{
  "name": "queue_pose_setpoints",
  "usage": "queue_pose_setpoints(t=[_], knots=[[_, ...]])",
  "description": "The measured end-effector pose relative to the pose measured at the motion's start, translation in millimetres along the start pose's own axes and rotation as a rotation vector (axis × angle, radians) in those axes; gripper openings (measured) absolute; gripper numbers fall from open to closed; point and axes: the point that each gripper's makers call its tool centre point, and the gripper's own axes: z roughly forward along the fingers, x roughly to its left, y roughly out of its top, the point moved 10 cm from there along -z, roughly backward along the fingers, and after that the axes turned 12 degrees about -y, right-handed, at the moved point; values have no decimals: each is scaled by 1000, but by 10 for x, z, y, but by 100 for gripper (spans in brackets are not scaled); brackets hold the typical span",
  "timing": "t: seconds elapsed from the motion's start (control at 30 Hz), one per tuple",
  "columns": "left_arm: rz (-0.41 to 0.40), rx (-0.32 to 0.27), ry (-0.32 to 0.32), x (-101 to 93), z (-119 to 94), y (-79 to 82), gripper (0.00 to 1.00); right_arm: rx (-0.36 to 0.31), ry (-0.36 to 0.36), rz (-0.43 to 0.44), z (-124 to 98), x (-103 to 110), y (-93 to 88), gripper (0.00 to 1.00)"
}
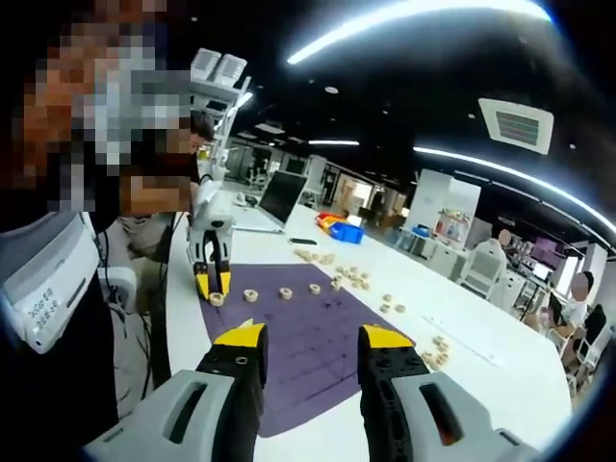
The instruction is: Pick up the chess pieces one by one and place each piece onto its starting position on the chessboard, setting the pieces on their correct points until all the chess pieces are arranged in the starting layout
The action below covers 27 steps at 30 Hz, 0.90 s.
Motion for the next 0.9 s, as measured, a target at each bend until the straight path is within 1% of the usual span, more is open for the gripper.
queue_pose_setpoints(t=[0.1,0.2,0.23,0.3,0.33,0.4,0.43,0.47,0.5,0.53,0.57,0.67,0.7,0.73,0.8,0.83,0.9], knots=[[2,-9,10,29,-18,-10,26,3,2,-2,5,16,-3,38],[23,-20,25,30,-42,-13,30,-4,7,0,7,27,0,38],[35,-38,15,18,-67,-3,31,-5,10,-1,7,30,1,38],[47,-101,-14,-12,-132,45,33,-1,11,-2,18,33,-2,38],[56,-134,-21,-21,-170,73,34,1,9,-3,21,29,-3,38],[80,-227,-28,-57,-222,164,34,-1,6,0,21,24,-1,38],[89,-276,-25,-51,-251,209,34,-3,8,-2,18,26,1,38],[90,-313,-18,-45,-268,242,34,-3,10,-3,16,29,2,38],[91,-367,-9,-35,-295,293,34,-3,12,-3,16,31,3,38],[105,-421,4,-22,-329,348,34,-2,11,-4,17,31,6,38],[107,-488,26,-8,-365,408,33,-3,9,-4,17,31,7,38],[80,-665,87,24,-463,558,32,-2,5,-2,17,36,7,38],[65,-690,100,34,-478,576,32,-2,6,-2,17,35,6,38],[52,-725,138,66,-502,598,32,0,6,1,24,33,6,38],[34,-758,232,144,-528,582,33,1,-1,2,35,27,6,38],[15,-795,264,181,-542,569,33,-1,-3,6,40,22,6,38],[-49,-861,297,254,-566,525,33,-2,-9,11,51,19,1,38]])
